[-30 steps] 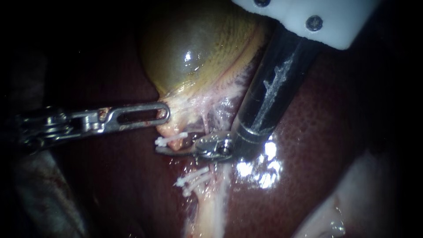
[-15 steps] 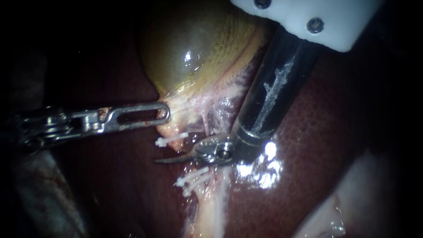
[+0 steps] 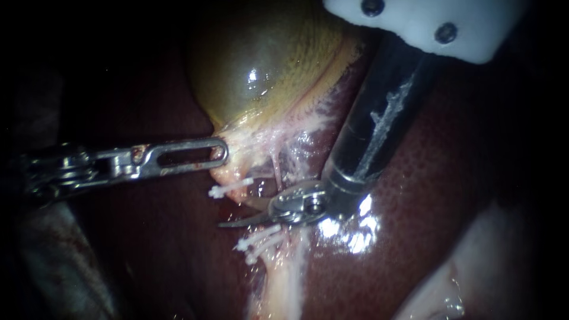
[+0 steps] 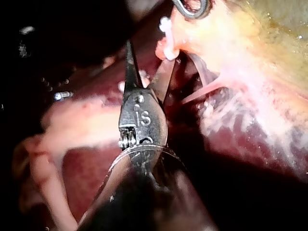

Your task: Go back from the cut left tube

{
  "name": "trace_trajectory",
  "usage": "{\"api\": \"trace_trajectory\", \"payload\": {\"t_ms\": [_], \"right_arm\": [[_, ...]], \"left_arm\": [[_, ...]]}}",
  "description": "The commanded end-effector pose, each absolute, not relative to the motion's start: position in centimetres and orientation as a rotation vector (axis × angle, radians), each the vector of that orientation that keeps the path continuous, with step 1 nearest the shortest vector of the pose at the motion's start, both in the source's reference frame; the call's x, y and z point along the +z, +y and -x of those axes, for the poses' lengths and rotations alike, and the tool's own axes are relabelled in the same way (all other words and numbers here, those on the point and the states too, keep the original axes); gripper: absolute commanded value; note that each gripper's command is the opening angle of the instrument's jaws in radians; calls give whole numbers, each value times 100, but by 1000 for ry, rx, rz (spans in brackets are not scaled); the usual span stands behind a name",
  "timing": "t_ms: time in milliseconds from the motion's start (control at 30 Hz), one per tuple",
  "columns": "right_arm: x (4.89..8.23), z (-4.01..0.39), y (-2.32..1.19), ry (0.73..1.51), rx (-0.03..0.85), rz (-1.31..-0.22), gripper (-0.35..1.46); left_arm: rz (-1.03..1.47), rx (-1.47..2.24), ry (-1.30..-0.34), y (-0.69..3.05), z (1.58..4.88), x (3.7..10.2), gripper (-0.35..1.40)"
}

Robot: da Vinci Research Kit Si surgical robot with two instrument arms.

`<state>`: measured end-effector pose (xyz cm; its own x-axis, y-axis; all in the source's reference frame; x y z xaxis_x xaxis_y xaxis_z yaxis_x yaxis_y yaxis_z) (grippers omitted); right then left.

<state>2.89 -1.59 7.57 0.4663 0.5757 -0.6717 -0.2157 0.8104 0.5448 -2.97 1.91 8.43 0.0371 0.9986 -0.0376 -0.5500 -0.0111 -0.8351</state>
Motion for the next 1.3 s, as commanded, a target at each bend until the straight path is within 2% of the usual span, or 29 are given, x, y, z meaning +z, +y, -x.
{"api": "trace_trajectory", "payload": {"t_ms": [33, 267, 533, 833, 1033, 1300], "right_arm": [[756, -285, -158, 972, 501, -399, 130], [744, -255, -152, 986, 494, -333, 132], [722, -214, -135, 984, 502, -201, 137], [716, -163, -116, 928, 507, -56, 143], [714, -144, -109, 892, 516, -3, 143], [702, -130, -100, 911, 535, 38, 143]], "left_arm": [[810, 1414, -728, 191, 297, 843, -35], [810, 1415, -728, 191, 297, 844, -35], [810, 1415, -728, 192, 297, 845, -35], [812, 1415, -725, 192, 300, 851, -35], [814, 1416, -723, 191, 303, 856, -35], [816, 1415, -722, 191, 314, 863, -35]]}}
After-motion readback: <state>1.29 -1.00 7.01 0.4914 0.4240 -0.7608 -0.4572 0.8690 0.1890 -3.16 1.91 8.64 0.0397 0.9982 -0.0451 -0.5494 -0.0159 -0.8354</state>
